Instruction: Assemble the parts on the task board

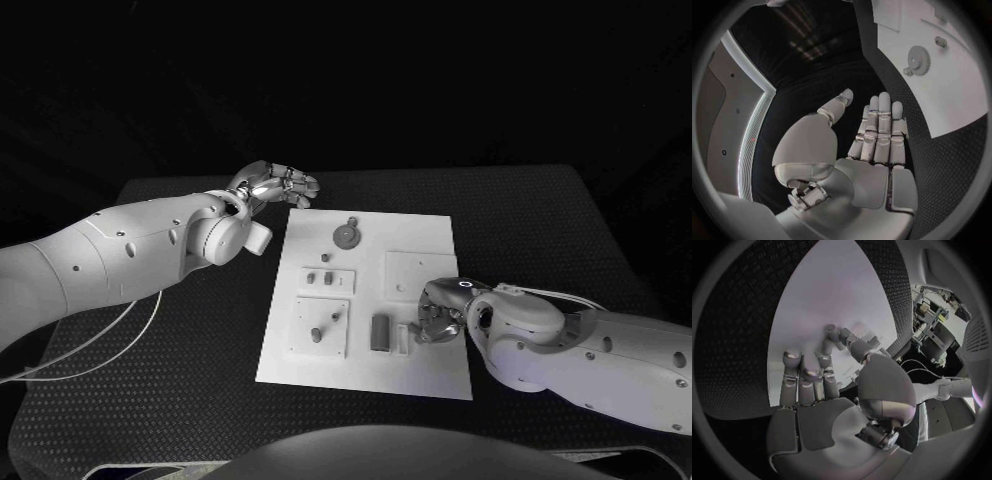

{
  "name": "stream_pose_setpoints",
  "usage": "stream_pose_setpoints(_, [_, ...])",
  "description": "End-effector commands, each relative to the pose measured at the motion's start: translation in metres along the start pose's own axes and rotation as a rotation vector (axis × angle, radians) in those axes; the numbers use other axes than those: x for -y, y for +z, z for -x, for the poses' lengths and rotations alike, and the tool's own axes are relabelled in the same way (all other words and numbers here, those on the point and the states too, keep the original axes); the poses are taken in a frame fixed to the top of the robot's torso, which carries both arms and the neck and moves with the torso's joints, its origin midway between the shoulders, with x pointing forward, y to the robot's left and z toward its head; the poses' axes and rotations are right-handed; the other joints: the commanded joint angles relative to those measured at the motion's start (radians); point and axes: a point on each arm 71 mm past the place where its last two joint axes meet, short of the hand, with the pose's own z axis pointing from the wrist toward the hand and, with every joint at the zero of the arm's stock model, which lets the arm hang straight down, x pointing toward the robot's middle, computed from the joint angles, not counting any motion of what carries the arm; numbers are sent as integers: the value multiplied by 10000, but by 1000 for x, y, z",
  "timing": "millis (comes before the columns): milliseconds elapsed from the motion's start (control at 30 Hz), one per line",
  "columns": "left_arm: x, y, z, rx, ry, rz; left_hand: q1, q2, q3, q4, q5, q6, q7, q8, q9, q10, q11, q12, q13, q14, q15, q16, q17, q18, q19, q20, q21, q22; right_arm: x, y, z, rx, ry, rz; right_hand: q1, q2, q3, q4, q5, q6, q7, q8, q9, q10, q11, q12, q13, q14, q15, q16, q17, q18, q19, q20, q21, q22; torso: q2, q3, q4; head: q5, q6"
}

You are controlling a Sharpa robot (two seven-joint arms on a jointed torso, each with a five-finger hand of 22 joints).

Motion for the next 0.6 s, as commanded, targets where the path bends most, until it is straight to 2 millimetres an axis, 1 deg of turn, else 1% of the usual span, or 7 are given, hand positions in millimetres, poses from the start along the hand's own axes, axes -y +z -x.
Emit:
stream_pose_setpoints(33, [1,0,-2,-164,-41,-50,-123,-19,-12,60,-66,-53,-28,13,15,-70,-22,45,-10,-11,64,-65,12,99,19,66,-46,19,11,1,-9,-311,-649,-484,17,-5,5,64,-18,-36,94,-12,-2686,88,13,-71,13,49,35,49,10,99,-16,104,48,5,5,15,-4,2,1])
stream_pose_setpoints(100, [1,0,-2,-163,-40,-50,-127,-21,-13,64,-68,-55,-27,13,15,-70,-21,45,-10,-11,64,-66,14,99,19,66,-48,21,11,2,-7,-124,-867,-457,-174,-96,-40,158,-17,-41,104,-18,-2693,88,24,-80,13,35,47,25,-12,91,-13,133,52,-3,1,7,-14,-2,10])
stream_pose_setpoints(267, [1,1,-3,-188,-44,-51,-132,-23,-14,71,-69,-58,-27,12,15,-71,-21,45,-11,-10,64,-69,18,100,20,66,-50,23,5,2,-7,-79,-1430,-125,-610,-673,218,703,-18,-85,119,-58,-2729,52,37,-128,18,-49,55,-94,-112,132,-16,172,12,-64,4,9,-9,-5,-8])
stream_pose_setpoints(400, [2,1,-3,-216,-51,-57,-141,-18,-14,84,-70,-60,-26,11,14,-71,-21,46,-11,-8,64,-71,23,100,22,66,-53,27,1,3,-10,-441,-1636,145,-709,-834,364,931,-16,-170,149,-105,-2754,-13,65,-171,23,-124,78,-164,-154,136,-66,189,-13,-86,1,10,4,-15,-22])
stream_pose_setpoints(433, [2,1,-3,-212,-50,-58,-142,-17,-15,86,-70,-61,-26,10,14,-71,-21,46,-11,-7,64,-72,24,100,22,66,-53,28,1,3,-10,-495,-1617,169,-657,-795,459,964,-9,-184,155,-116,-2763,-27,72,-182,22,-137,86,-175,-156,136,-85,191,-25,-93,1,12,6,-21,-24])
stream_pose_setpoints(533, [2,1,-4,-222,-53,-58,-147,-14,-15,93,-71,-62,-25,10,14,-71,-21,47,-12,-7,63,-73,26,100,22,66,-55,29,2,3,-12,-735,-1522,189,-440,-319,872,955,786,-178,194,-154,-2824,-40,94,-202,24,-151,132,-197,-159,135,-156,233,-20,-88,4,9,4,-29,-35])
stream_pose_setpoints(600, [2,1,-4,-234,-57,-62,-148,-13,-14,95,-71,-62,-25,10,14,-71,-21,47,-12,-6,63,-74,28,100,23,65,-56,30,3,3,-13,-830,-1402,161,-475,202,1082,813,1045,-142,195,-169,-2878,-24,103,-201,31,-146,157,-191,-148,123,-209,280,15,-66,4,2,-4,-17,-36])
